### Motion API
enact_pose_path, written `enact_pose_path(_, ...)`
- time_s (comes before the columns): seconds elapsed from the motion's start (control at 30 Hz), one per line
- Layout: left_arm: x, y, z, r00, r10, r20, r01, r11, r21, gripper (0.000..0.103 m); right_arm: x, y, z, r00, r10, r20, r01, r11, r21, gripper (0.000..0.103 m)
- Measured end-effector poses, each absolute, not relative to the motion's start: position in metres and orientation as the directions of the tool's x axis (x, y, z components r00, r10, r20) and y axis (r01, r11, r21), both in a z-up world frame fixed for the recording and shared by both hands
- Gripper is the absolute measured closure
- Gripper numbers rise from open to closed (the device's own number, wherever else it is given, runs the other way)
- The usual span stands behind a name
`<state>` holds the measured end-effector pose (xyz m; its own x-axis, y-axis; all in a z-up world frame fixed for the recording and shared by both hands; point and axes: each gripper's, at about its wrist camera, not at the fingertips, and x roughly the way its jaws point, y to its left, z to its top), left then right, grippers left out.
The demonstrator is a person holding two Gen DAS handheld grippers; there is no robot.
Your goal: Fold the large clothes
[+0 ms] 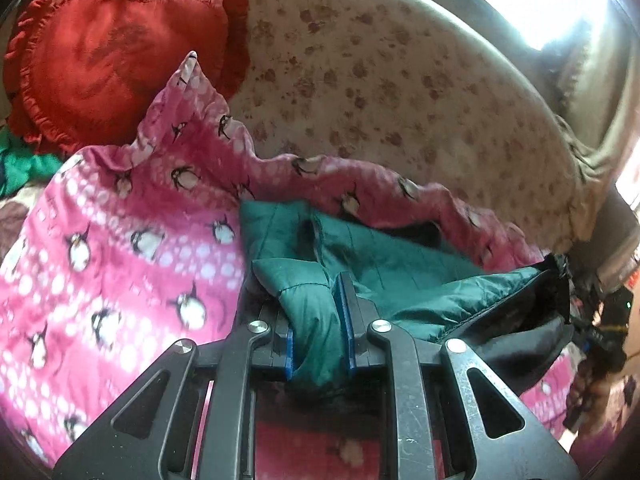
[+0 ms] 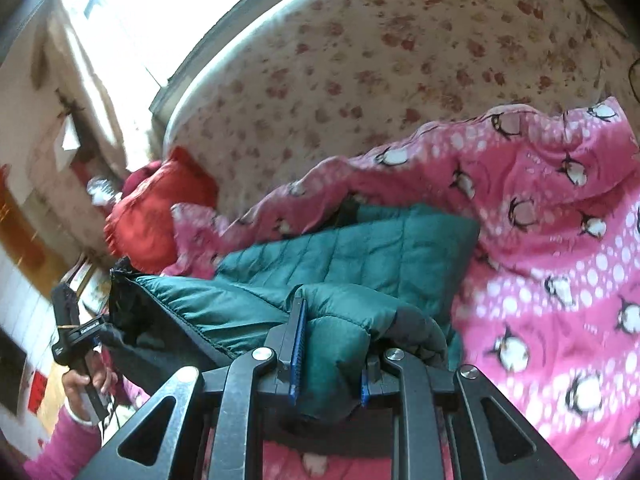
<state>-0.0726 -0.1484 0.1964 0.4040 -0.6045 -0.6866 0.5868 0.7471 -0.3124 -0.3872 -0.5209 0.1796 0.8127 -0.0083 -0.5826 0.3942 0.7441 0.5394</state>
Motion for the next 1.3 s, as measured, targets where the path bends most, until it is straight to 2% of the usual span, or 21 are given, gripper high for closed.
enact_pose_path(0.4, 0.004, -0.237, 0.133, 0.427, -0.464, -0.776, 0.521, 0.828, -0.209, 0.086, -0.306, -0.594, 0.124, 0.747, -0.066, -0.662, 0.542, 0.637, 0.548, 0.084)
enact_pose_path(0.47, 0.012, -0.241, 0.118, 0.401, -0.474, -0.784, 0.516, 0.824, -0.233, 0.083, -0.29, -0.6, 0.101, 0.701, -0.065, -0.71, 0.587, 0.618, 0.523, 0.084)
enact_pose_path(0.53, 0.018, -0.238, 0.115, 0.363, -0.509, -0.781, 0.514, 0.808, -0.288, 0.079, -0.281, -0.603, 0.085, 0.688, -0.058, -0.724, 0.597, 0.612, 0.518, 0.079)
enact_pose_path(0.6, 0.028, -0.228, 0.119, 0.292, -0.574, -0.765, 0.507, 0.771, -0.385, 0.075, -0.28, -0.605, 0.081, 0.702, -0.051, -0.71, 0.588, 0.604, 0.538, 0.074)
enact_pose_path(0.7, 0.035, -0.209, 0.137, 0.255, -0.636, -0.728, 0.497, 0.732, -0.466, 0.062, -0.292, -0.609, 0.089, 0.75, -0.025, -0.661, 0.553, 0.573, 0.605, 0.066)
enact_pose_path(0.77, 0.03, -0.196, 0.157, 0.32, -0.636, -0.703, 0.498, 0.744, -0.446, 0.033, -0.301, -0.609, 0.1, 0.768, -0.038, -0.639, 0.54, 0.574, 0.615, 0.062)
enact_pose_path(0.83, 0.024, -0.185, 0.172, 0.383, -0.644, -0.662, 0.509, 0.745, -0.431, 0.027, -0.308, -0.601, 0.116, 0.779, -0.063, -0.623, 0.533, 0.59, 0.607, 0.056)
enact_pose_path(0.9, 0.014, -0.178, 0.186, 0.406, -0.656, -0.636, 0.529, 0.737, -0.422, 0.027, -0.313, -0.59, 0.135, 0.786, -0.118, -0.607, 0.532, 0.628, 0.567, 0.043)
enact_pose_path(0.97, 0.003, -0.182, 0.188, 0.405, -0.647, -0.646, 0.539, 0.74, -0.403, 0.027, -0.315, -0.578, 0.152, 0.787, -0.177, -0.592, 0.539, 0.665, 0.517, 0.042)
enact_pose_path(1.03, -0.004, -0.193, 0.183, 0.391, -0.637, -0.664, 0.548, 0.741, -0.389, 0.027, -0.306, -0.56, 0.162, 0.806, -0.159, -0.57, 0.496, 0.706, 0.505, 0.042)
enact_pose_path(1.1, -0.013, -0.213, 0.172, 0.376, -0.614, -0.694, 0.566, 0.745, -0.353, 0.027, -0.285, -0.542, 0.157, 0.792, -0.109, -0.601, 0.467, 0.742, 0.481, 0.042)
enact_pose_path(1.17, -0.022, -0.235, 0.158, 0.381, -0.576, -0.724, 0.583, 0.757, -0.296, 0.027, -0.251, -0.514, 0.145, 0.748, -0.075, -0.659, 0.43, 0.811, 0.396, 0.042)
enact_pose_path(1.3, -0.027, -0.272, 0.128, 0.424, -0.452, -0.785, 0.583, 0.799, -0.145, 0.027, -0.201, -0.482, 0.119, 0.674, -0.118, -0.729, 0.39, 0.895, 0.216, 0.042)
